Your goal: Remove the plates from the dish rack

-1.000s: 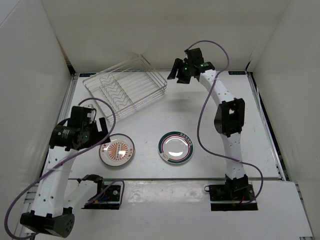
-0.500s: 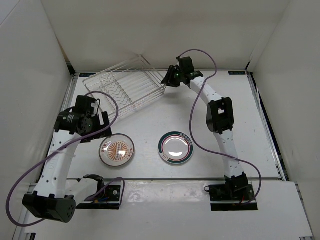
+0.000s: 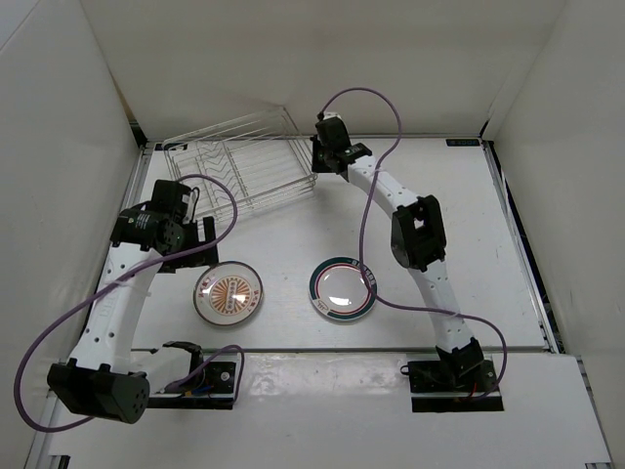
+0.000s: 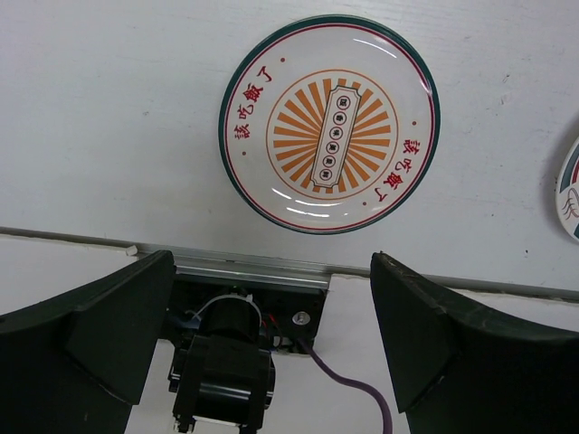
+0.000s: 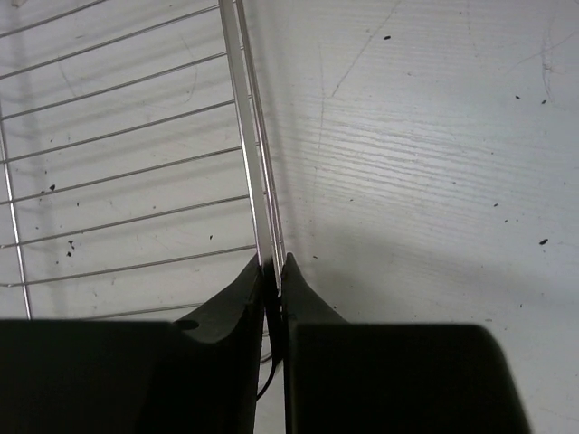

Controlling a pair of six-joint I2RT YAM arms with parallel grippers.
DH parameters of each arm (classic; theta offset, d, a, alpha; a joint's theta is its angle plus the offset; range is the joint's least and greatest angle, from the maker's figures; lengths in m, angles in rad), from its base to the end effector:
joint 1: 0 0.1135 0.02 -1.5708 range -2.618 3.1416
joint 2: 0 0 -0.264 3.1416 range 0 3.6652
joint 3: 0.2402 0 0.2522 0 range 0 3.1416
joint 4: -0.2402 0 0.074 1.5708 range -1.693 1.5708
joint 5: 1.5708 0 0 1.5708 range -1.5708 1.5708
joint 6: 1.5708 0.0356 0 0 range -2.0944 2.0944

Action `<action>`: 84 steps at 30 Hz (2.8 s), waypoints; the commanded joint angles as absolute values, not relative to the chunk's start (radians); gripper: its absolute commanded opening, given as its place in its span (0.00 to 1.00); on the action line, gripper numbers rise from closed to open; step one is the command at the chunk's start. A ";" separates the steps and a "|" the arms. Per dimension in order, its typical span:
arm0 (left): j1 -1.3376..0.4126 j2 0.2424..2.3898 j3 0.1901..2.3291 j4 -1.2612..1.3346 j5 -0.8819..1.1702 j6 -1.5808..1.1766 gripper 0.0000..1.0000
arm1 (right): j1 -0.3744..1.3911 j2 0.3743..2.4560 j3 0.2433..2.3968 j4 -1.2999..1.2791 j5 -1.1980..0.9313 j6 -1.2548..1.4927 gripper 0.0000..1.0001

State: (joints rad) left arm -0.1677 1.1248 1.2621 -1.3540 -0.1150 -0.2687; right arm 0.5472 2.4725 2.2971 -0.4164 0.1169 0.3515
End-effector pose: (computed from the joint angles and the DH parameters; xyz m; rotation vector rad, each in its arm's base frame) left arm 0.1767 -0.0258 0.3421 -0.1684 2.7661 0.0484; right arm 0.4885 0.2928 0.2326 -0.1455 2.1794 0.3901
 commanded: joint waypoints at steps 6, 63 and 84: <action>-0.167 1.060 1.253 -1.539 -0.152 -0.235 1.00 | 0.609 2.254 2.146 -0.572 0.293 0.509 0.00; -0.348 0.650 1.161 -1.620 -0.264 -0.230 1.00 | 1.040 2.192 2.195 -0.769 0.554 0.484 0.00; -0.387 0.672 1.128 -1.601 -0.262 -0.247 1.00 | 1.029 1.930 1.997 -0.618 0.692 0.492 0.76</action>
